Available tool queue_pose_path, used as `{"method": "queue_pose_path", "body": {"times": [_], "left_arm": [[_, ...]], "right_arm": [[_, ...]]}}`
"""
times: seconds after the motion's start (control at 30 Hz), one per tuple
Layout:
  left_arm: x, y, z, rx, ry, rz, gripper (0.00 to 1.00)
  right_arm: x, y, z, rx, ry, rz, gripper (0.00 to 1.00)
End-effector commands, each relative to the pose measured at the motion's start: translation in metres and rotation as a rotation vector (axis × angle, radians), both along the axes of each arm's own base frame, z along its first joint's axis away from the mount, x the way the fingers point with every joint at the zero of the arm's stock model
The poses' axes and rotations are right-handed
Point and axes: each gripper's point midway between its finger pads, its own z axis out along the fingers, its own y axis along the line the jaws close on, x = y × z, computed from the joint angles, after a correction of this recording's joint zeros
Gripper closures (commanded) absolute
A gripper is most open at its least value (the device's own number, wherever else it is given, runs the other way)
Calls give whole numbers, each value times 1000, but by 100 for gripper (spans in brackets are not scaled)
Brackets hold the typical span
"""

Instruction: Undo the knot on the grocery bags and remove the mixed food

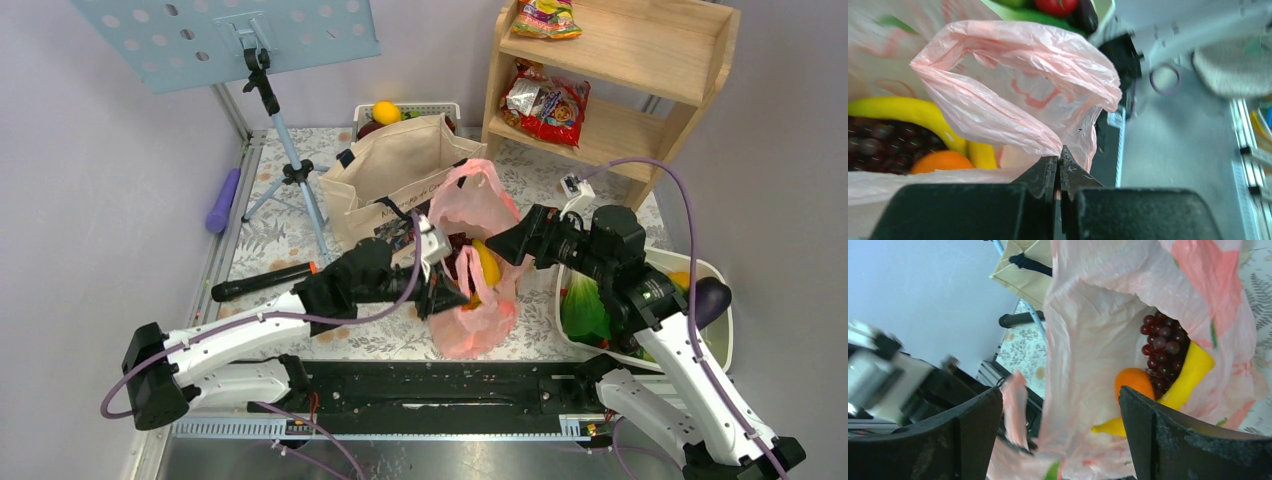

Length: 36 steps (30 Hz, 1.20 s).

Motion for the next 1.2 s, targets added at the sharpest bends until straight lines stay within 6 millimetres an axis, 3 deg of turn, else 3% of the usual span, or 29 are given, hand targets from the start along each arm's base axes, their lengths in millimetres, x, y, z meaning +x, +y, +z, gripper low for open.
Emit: {"method": "queue_pose_path", "body": {"times": [0.0,0.13,0.37,0.5,0.57,0.67,0.77,0.87,0.93,1.17], "left_arm": [[-37,9,-34,159,-47,-104,100],[-47,14,-58,308,-100,-91,100],[-63,20,-95,494,-155,-102,99],[-79,19,-102,503,-107,-148,89],[-85,21,-98,492,-74,-164,77],[-92,27,-77,448,-44,-167,53],[-94,34,-45,376,-42,-152,29],[-91,41,-10,307,-50,-116,13],[-82,45,13,265,-45,-74,8],[-23,64,76,86,96,151,4]], "right_arm": [[-5,19,31,117,-45,85,8],[0,20,6,85,6,70,8],[-11,25,-81,-72,171,60,9],[-21,12,-124,-231,235,14,10],[-23,-2,-141,-307,257,-39,12],[-30,-20,-161,-391,283,-90,13],[-35,-37,-182,-461,312,-145,14],[-40,-45,-194,-488,333,-166,14],[-42,-47,-196,-489,336,-174,14],[-38,-51,-191,-488,312,-206,14]]}}
